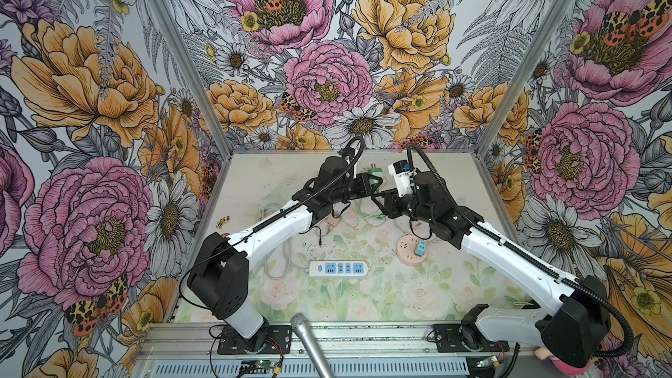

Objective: Insert the plug
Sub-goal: 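Close the left gripper on the light green charger body beside the right gripper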

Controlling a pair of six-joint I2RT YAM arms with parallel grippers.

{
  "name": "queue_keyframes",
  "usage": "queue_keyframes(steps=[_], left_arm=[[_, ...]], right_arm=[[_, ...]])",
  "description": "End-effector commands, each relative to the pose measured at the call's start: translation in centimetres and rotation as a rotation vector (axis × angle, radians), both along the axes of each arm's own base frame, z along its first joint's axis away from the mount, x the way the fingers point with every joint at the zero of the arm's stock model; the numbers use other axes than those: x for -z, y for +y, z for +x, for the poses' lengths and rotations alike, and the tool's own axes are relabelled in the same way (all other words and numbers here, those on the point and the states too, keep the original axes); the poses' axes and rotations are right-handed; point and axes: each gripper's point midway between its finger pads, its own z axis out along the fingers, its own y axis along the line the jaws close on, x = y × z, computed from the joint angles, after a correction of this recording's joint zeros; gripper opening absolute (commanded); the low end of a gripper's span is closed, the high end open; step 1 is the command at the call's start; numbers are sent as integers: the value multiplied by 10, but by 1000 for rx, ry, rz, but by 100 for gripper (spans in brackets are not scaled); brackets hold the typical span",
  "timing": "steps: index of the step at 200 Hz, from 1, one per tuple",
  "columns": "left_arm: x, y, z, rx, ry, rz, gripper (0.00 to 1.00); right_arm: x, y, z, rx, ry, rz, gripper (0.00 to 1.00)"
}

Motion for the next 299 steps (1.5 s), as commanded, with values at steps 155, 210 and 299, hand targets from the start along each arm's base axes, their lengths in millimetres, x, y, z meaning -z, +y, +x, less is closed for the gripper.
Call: queue_keyframes(steps=[155,210,299], left_arm=[[20,49,-116,850,-83,369,18],[23,45,-126,947,-82,375,18],[14,46,-140,1010,-105,370,18]], right_arm=[[-47,7,-68,-509,-106,179,63],[-37,8,-82,-588,-101,189,63],[-8,14,-61,-587,-11,179,61]])
